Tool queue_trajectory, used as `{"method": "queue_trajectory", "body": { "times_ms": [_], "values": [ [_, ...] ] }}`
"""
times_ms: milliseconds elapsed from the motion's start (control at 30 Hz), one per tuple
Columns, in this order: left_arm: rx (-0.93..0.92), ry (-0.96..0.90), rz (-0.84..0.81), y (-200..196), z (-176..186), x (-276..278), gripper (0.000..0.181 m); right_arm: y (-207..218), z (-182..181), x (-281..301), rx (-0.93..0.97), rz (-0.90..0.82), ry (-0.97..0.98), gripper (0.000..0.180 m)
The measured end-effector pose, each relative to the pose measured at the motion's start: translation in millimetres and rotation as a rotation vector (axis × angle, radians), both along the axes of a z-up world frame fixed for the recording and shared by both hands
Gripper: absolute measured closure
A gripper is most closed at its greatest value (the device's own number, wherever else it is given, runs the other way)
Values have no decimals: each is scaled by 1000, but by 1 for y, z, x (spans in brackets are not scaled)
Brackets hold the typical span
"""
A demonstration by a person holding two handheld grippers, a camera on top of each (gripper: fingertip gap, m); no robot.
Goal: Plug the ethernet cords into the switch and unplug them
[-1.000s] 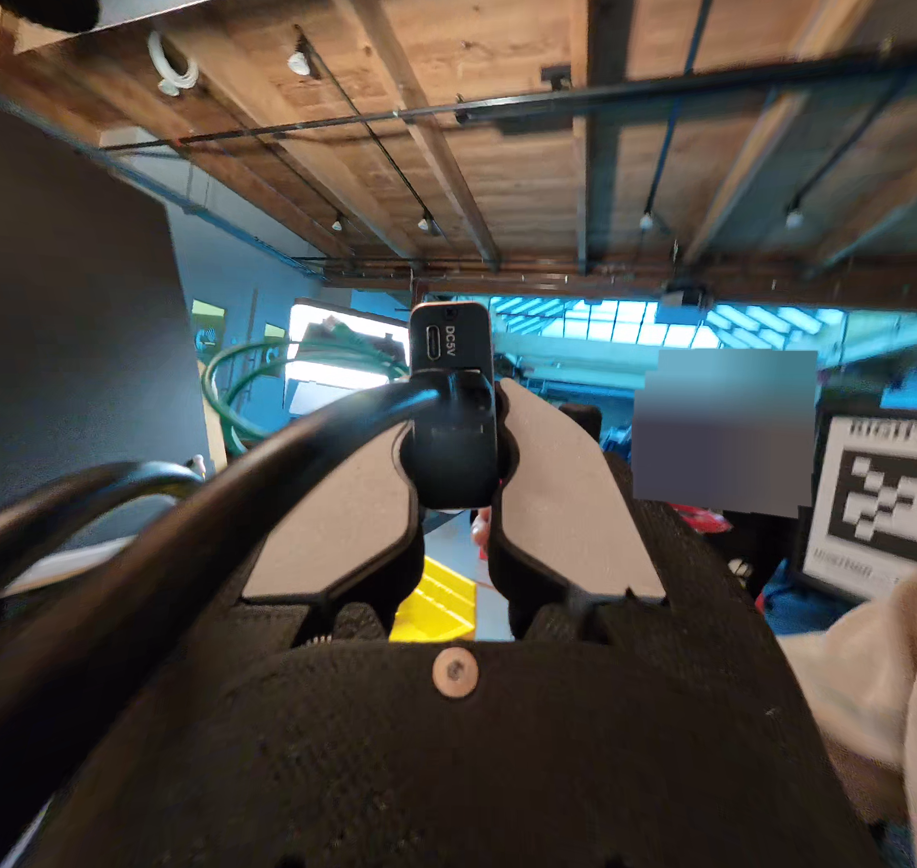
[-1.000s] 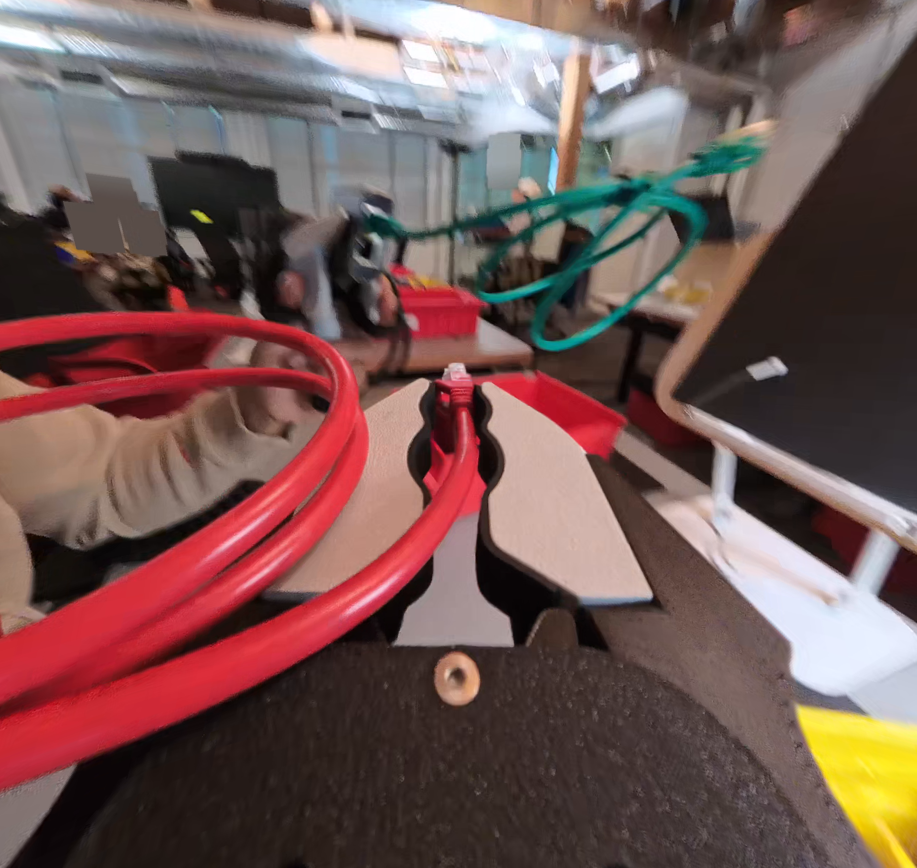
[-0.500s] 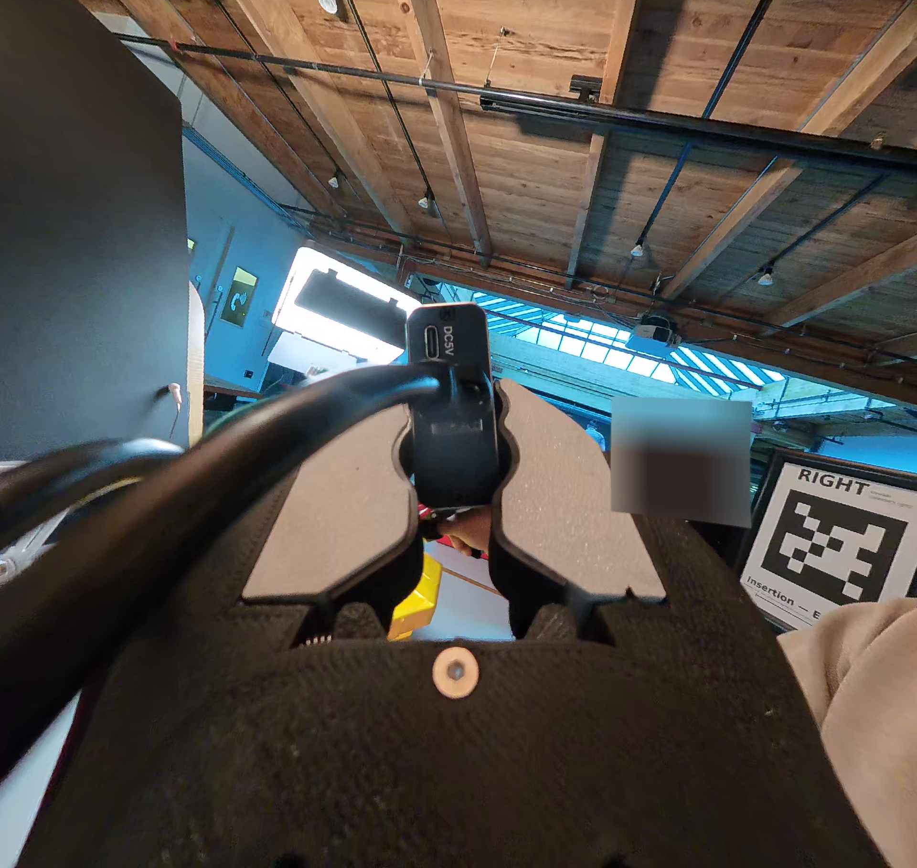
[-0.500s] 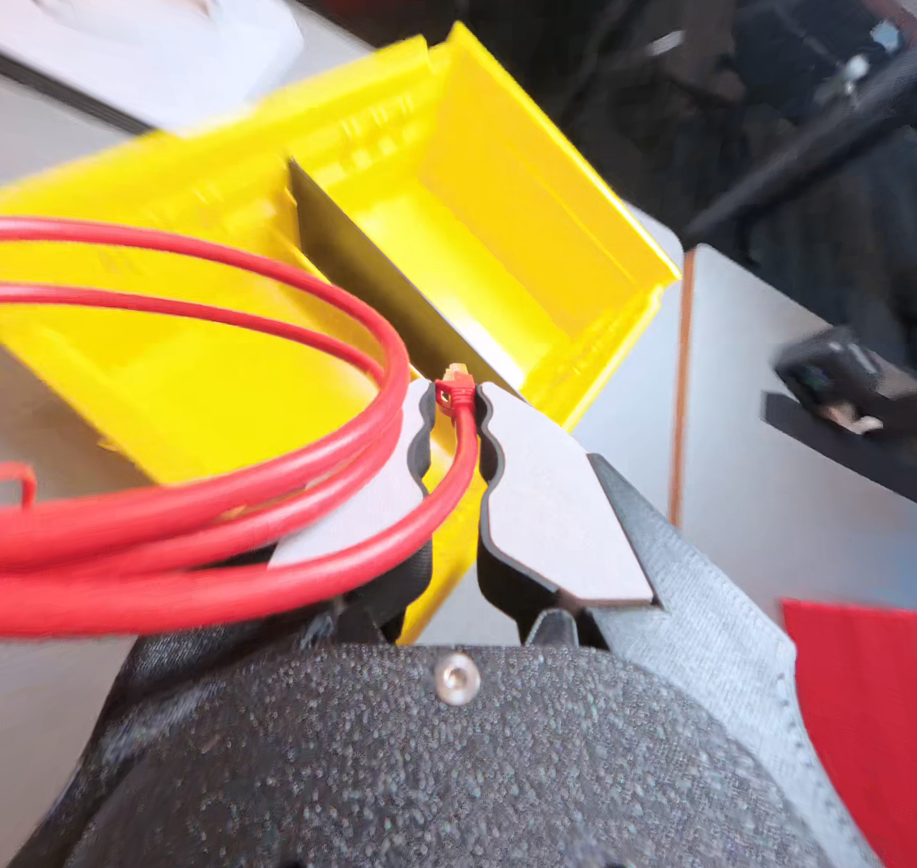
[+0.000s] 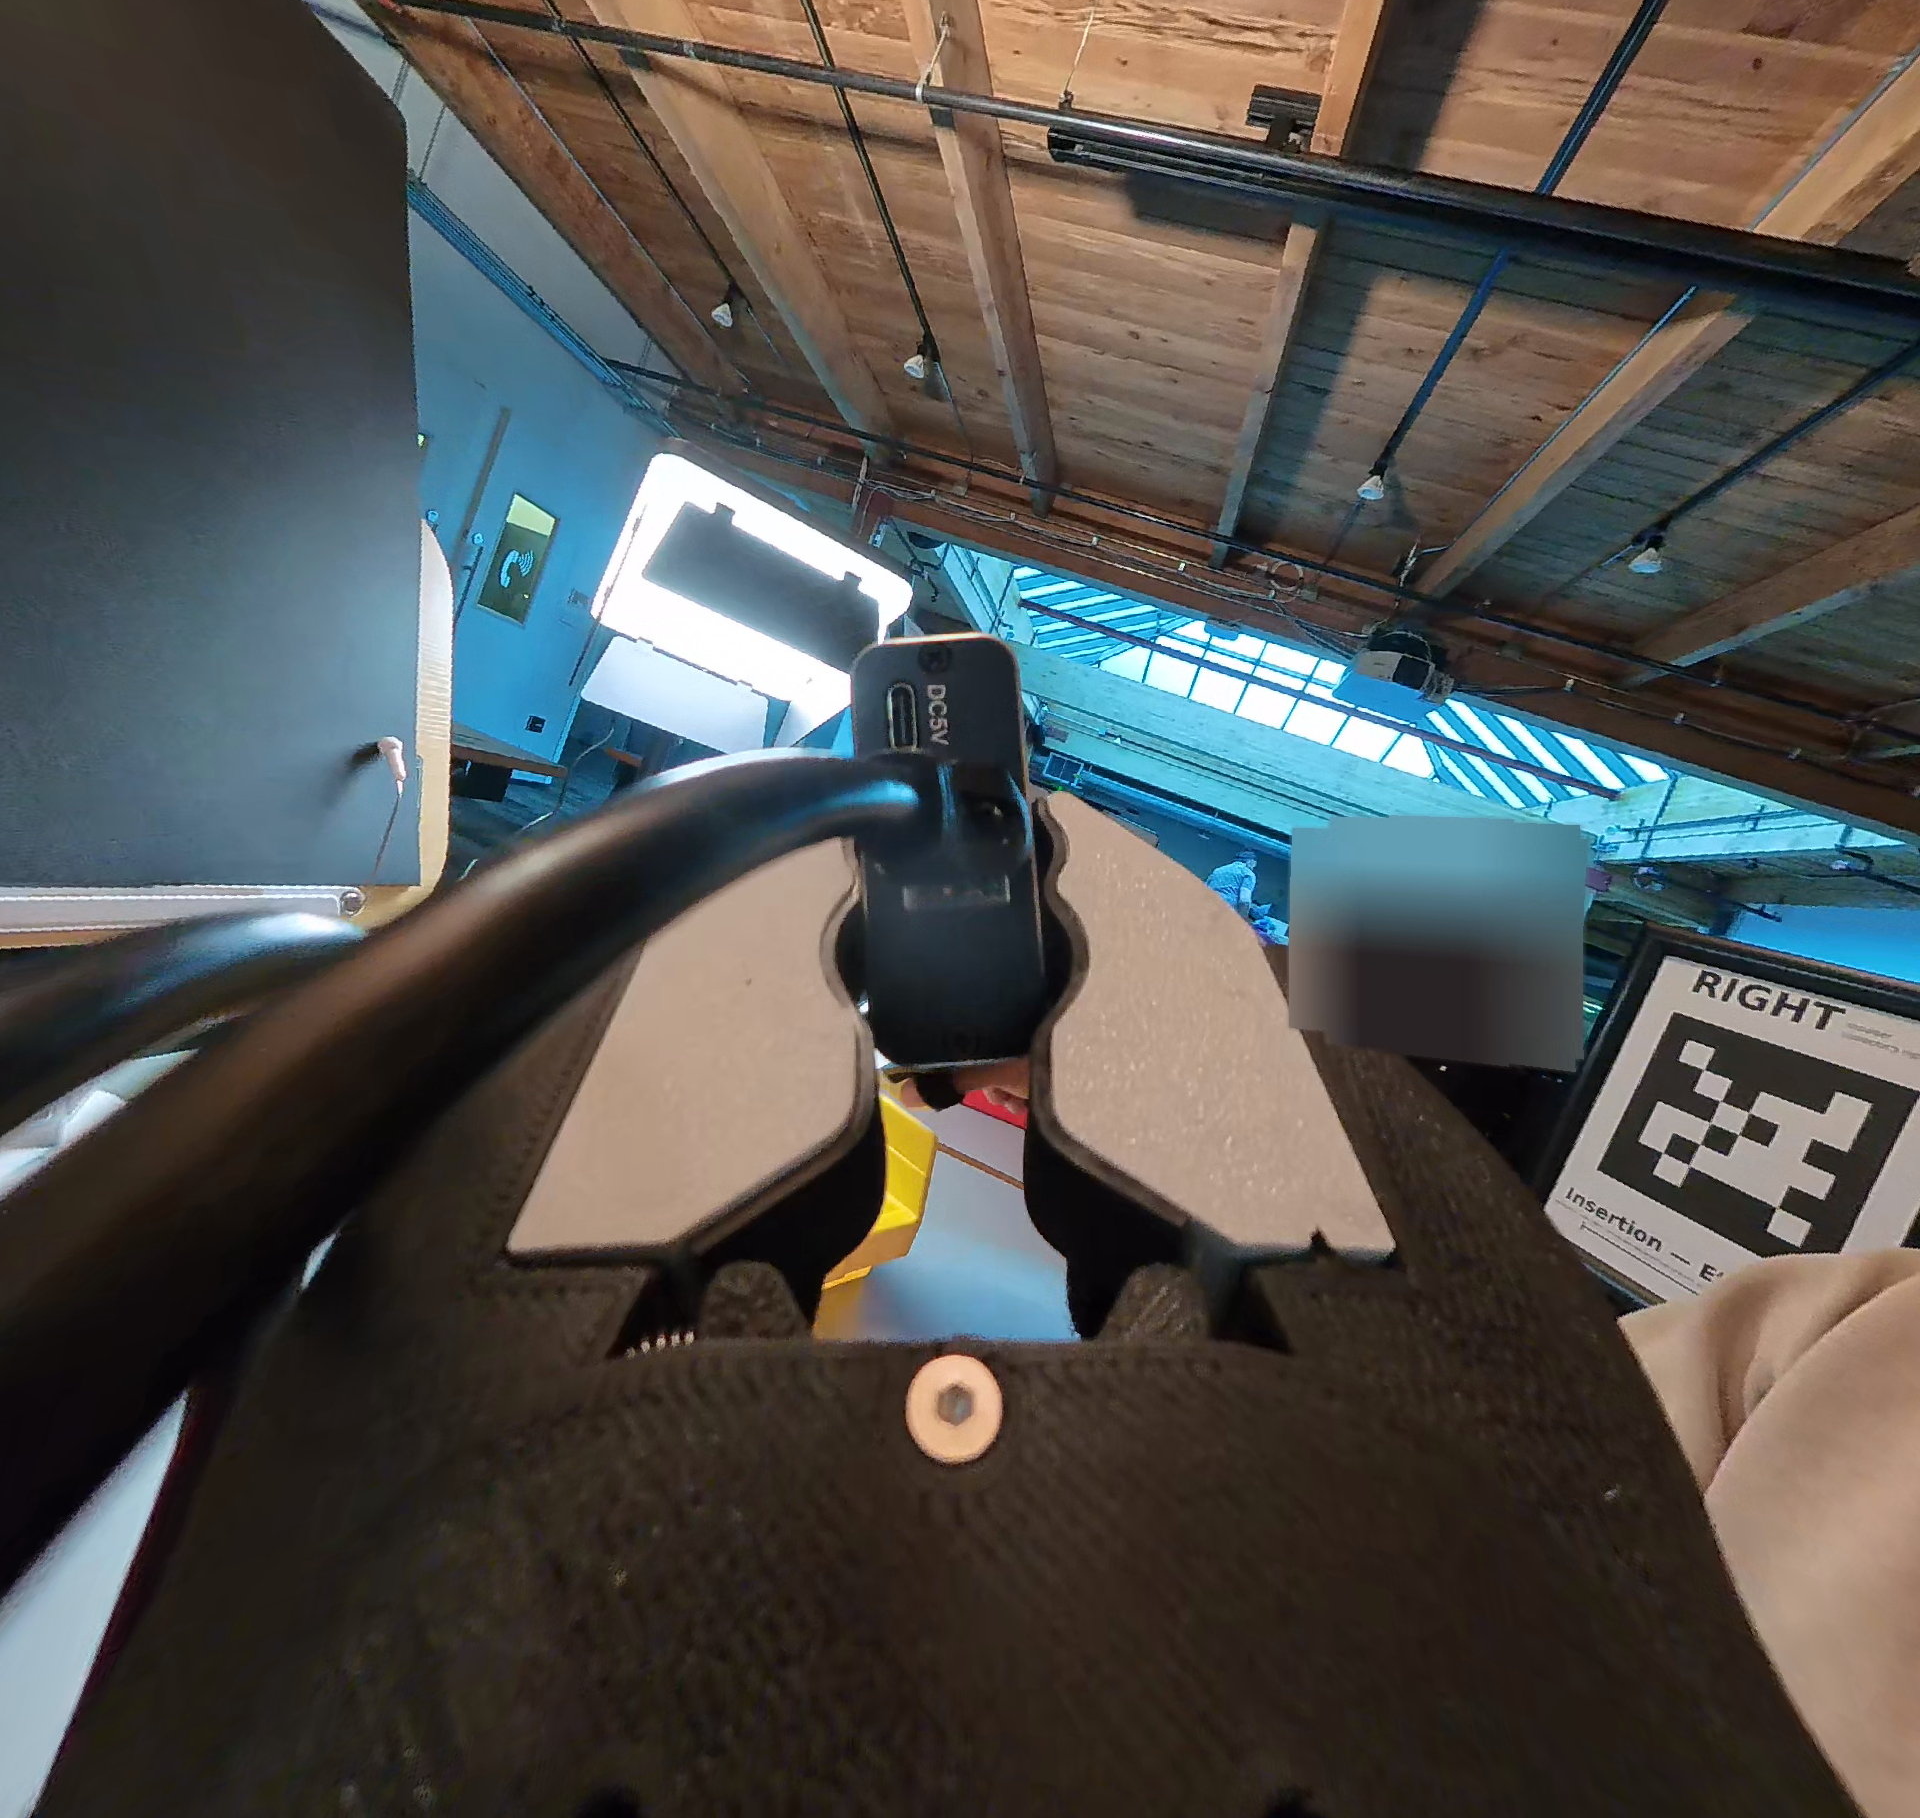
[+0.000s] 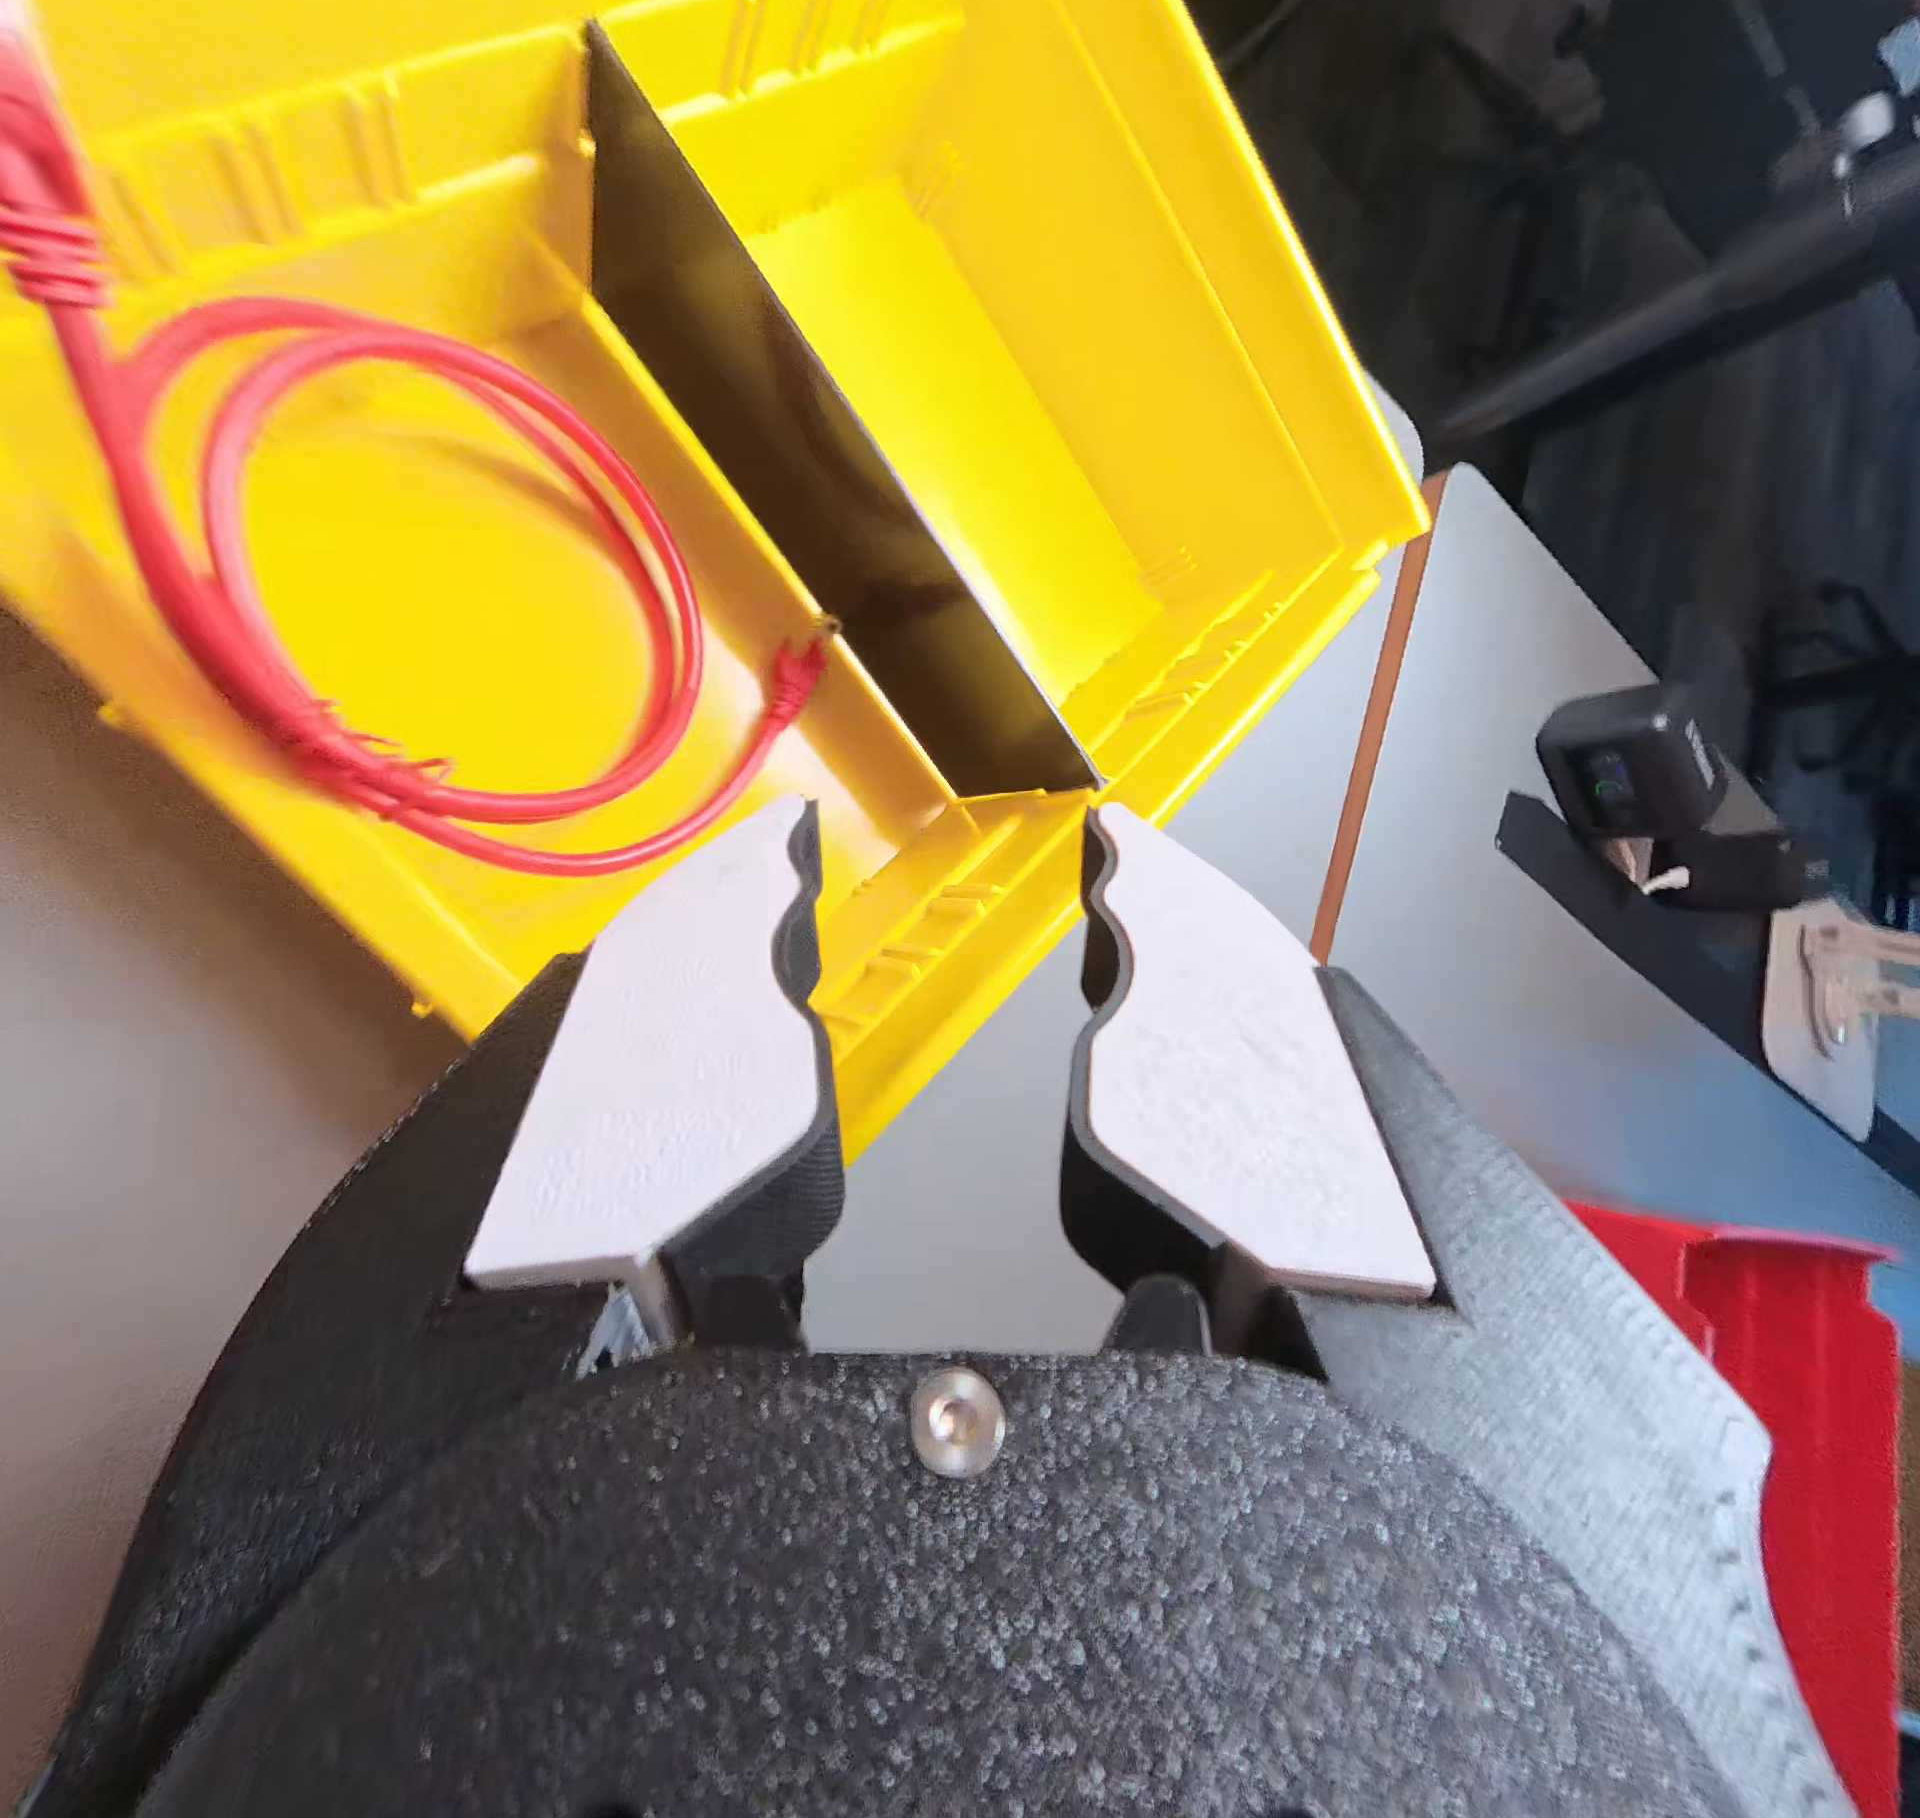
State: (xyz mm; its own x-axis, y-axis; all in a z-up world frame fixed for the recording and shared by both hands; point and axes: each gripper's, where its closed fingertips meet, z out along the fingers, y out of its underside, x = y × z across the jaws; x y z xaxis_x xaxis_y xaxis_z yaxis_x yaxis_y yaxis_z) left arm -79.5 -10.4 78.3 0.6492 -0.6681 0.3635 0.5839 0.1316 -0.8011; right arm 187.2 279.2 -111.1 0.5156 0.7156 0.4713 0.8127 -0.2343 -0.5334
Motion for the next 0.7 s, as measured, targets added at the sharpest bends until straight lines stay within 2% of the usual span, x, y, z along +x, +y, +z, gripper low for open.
{"method": "queue_trajectory", "body": {
  "times_ms": [167, 300, 400, 533, 600, 700],
  "values": [
    [-30, -6, 2, 5, -6, 0, 154, -15, 14, -17, 56, 122, 1, 131],
    [-28, -3, -16, 5, -8, 3, 154, -48, 39, -65, 78, 324, 192, 134],
    [-22, 0, -31, 6, -10, 7, 155, -118, 72, -116, -63, 611, 484, 137],
    [-11, -2, -45, 7, -13, 14, 155, -240, 127, -145, -385, 1057, 853, 149],
    [9, -11, -57, 7, -14, 20, 154, -278, 137, -158, -480, 1146, 950, 152],
    [69, -51, -70, 3, -13, 30, 154, -296, 135, -192, -516, 1067, 1126, 147]
  ]
}}
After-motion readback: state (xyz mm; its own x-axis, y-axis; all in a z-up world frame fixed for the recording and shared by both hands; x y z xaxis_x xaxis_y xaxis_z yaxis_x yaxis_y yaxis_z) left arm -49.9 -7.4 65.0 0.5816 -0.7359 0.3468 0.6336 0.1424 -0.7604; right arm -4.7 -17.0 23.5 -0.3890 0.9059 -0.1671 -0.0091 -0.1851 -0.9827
